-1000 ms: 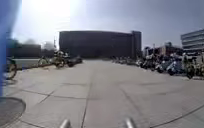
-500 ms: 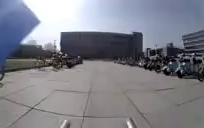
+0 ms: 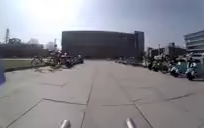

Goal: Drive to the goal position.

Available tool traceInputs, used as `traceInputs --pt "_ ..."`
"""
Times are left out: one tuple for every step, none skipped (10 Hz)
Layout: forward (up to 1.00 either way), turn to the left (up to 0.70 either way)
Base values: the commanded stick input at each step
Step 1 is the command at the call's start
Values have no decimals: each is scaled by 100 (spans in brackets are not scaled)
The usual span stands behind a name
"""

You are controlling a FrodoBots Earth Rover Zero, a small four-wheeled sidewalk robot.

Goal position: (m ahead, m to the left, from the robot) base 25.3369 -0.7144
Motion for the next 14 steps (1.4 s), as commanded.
traceInputs --pt "100 0" --pt "100 0" --pt "100 0" --pt "100 0" --pt "100 0" --pt "100 0" --pt "100 0" --pt "100 0" --pt "100 0" --pt "100 0" --pt "100 0" --pt "100 0" --pt "58 0" --pt "0 0"
